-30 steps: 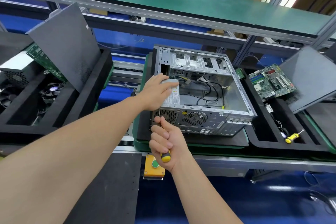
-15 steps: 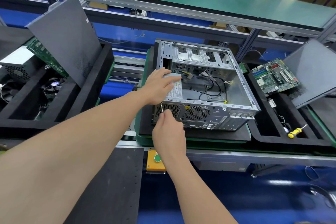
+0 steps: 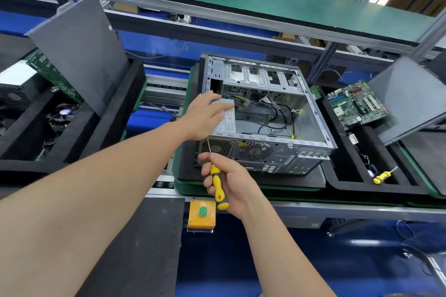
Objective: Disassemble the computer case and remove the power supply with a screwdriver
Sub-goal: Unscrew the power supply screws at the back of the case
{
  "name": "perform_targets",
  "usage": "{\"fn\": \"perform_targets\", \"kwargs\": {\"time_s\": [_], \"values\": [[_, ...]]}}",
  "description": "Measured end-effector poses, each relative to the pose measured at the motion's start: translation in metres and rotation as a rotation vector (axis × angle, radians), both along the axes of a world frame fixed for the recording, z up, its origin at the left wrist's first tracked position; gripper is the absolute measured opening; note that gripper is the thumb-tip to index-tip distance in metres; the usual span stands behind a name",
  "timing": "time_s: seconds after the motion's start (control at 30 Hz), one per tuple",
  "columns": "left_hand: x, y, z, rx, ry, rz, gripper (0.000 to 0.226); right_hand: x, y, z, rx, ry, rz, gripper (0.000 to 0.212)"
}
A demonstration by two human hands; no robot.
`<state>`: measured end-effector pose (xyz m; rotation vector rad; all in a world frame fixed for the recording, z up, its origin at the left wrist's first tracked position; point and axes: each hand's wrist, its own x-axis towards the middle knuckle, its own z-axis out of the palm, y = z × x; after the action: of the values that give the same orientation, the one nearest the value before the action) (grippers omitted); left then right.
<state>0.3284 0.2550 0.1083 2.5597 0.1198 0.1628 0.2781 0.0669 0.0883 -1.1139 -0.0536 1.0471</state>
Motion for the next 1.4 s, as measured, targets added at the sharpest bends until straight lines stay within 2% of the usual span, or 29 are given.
{"fn": "perform_targets", "kwargs": {"time_s": [0.1,0.23,0.3,0.4,0.47,0.53,0.7,0.8,0.87,0.97,1.1,1.2,1.4], "values": [[0.000,0.000,0.000,-0.002,0.000,0.002,0.043,-0.005,0.002,-0.004,0.149,0.229,0.003,0.018],[0.000,0.001,0.001,-0.007,0.003,0.002,0.043,-0.019,0.007,-0.010,0.506,0.601,-0.023,0.020],[-0.001,0.000,0.000,-0.013,0.005,0.000,0.043,-0.022,0.012,-0.012,0.561,0.598,-0.078,0.023],[0.000,0.000,0.001,-0.006,0.003,0.000,0.043,-0.021,0.018,-0.012,0.508,0.514,-0.129,0.025],[0.000,0.000,0.001,-0.005,0.001,0.002,0.043,-0.020,0.020,-0.012,0.367,0.389,-0.140,0.025],[0.000,0.000,0.002,-0.005,-0.003,0.003,0.043,-0.020,0.021,-0.012,0.146,0.158,-0.145,0.027],[0.000,-0.001,0.001,-0.004,-0.005,0.009,0.043,-0.022,0.022,-0.003,-0.430,-0.659,-0.111,0.027],[0.001,0.000,0.000,-0.015,0.000,0.012,0.043,-0.023,0.025,-0.002,-0.977,-1.230,-0.002,0.019],[0.002,0.000,-0.001,-0.017,0.000,0.009,0.043,-0.026,0.028,-0.004,-1.091,-1.372,-0.027,0.016],[0.003,0.001,-0.002,-0.014,-0.001,0.008,0.042,-0.024,0.028,-0.005,-0.993,-1.269,-0.057,0.021],[0.005,0.004,-0.004,-0.012,0.006,0.004,0.042,-0.018,0.021,-0.001,-0.706,-0.905,-0.097,0.033],[0.006,0.004,-0.004,-0.015,0.002,0.001,0.042,-0.013,0.014,-0.003,-0.543,-0.693,-0.083,0.032],[0.006,0.005,-0.006,-0.012,-0.010,0.004,0.041,-0.009,0.002,-0.003,0.034,0.002,0.030,0.020]]}}
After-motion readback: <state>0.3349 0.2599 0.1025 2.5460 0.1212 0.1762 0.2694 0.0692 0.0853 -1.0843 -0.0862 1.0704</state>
